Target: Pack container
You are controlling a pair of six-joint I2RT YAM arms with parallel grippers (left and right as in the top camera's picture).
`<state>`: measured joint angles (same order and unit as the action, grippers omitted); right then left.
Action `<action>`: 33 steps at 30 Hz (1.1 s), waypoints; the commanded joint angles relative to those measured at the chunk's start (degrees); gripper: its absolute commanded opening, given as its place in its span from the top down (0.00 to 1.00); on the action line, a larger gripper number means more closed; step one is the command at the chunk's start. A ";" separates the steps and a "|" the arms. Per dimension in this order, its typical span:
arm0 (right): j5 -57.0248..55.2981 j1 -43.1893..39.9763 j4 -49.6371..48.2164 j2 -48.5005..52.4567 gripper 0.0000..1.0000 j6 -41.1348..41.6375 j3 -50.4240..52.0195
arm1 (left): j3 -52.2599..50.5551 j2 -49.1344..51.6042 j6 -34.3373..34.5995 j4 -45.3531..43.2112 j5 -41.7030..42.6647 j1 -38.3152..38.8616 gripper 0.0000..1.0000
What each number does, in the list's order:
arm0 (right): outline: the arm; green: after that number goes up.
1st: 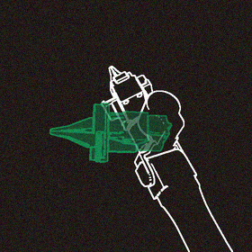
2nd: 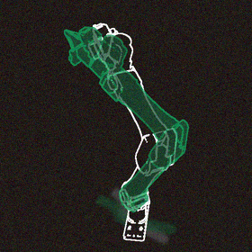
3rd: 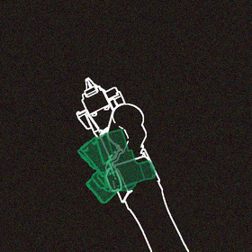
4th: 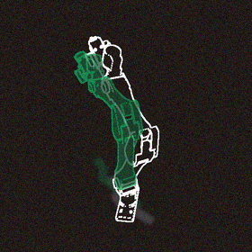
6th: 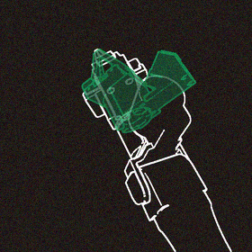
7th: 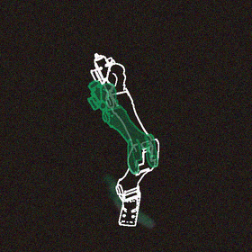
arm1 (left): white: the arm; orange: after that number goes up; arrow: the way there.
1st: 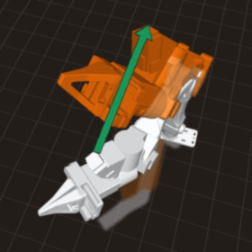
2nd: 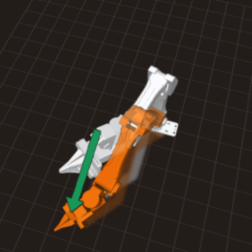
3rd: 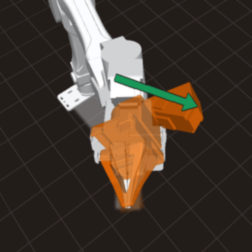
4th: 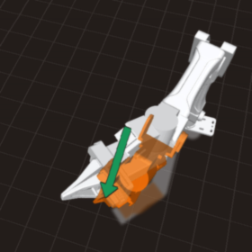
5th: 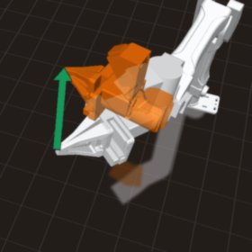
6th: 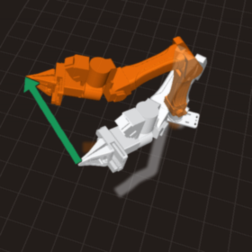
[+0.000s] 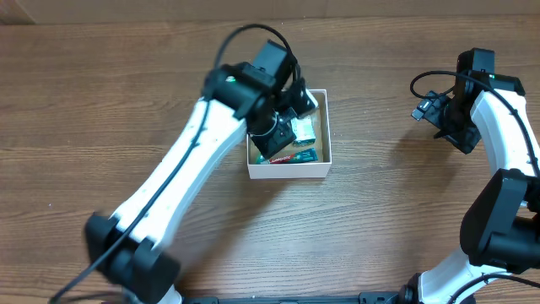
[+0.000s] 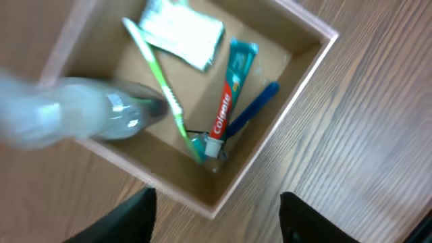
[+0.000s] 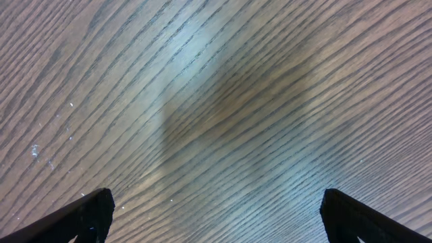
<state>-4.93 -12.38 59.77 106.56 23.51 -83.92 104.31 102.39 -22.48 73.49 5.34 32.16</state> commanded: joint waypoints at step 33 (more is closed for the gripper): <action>-0.59 -0.13 -0.15 -0.09 0.00 -0.35 -0.09 | -44.35 -58.51 35.34 -7.32 9.05 -0.26 0.00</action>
<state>-4.91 -12.38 59.79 106.56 23.49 -83.90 60.23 43.90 12.10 66.19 13.82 32.12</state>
